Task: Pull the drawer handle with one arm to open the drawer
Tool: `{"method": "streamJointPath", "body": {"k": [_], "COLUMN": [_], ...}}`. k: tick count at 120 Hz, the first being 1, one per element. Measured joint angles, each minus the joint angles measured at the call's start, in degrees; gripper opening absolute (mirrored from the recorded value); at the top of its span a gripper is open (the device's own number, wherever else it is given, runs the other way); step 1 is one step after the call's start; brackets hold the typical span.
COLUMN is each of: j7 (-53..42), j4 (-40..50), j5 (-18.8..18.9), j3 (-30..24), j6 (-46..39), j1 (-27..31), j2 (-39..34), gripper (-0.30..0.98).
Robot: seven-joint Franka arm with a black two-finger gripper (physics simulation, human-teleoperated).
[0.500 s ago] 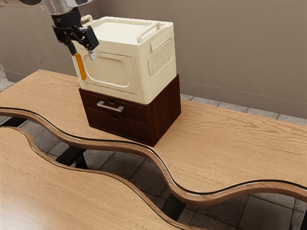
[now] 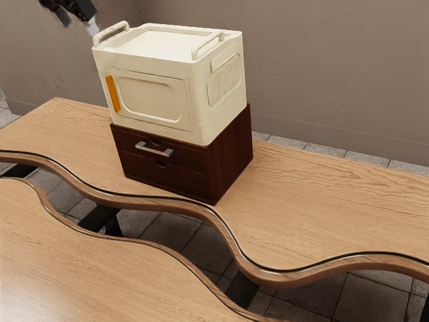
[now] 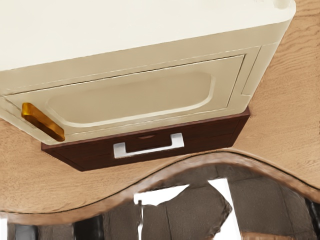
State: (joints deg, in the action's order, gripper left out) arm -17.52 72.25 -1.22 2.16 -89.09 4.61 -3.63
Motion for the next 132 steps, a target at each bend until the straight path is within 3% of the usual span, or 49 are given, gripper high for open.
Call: {"method": "streamJointPath", "body": {"k": [18, 42, 60, 72, 96, 132], "j7": [-18.4, -38.8, -51.2, -58.5, -70.1, -79.2], "j4": [-1.3, -0.2, 5.4, 16.2, 35.5, 44.1], "j5": [1.0, -0.8, -4.5, -6.8, -8.1, -4.0], "j3": [2.8, 4.5, 11.9, 12.5, 10.8, 10.3], "j6": [3.1, 1.4, -1.4, -8.0, -22.1, -43.8], "j1": [5.1, 4.7, 2.6, 5.9, 2.5, -3.1], "j2": [-3.9, 0.2, -0.2, -3.0, -11.0, -3.0], "gripper": [0.69, 0.68, 0.68, 0.68, 0.62, 0.40]}}
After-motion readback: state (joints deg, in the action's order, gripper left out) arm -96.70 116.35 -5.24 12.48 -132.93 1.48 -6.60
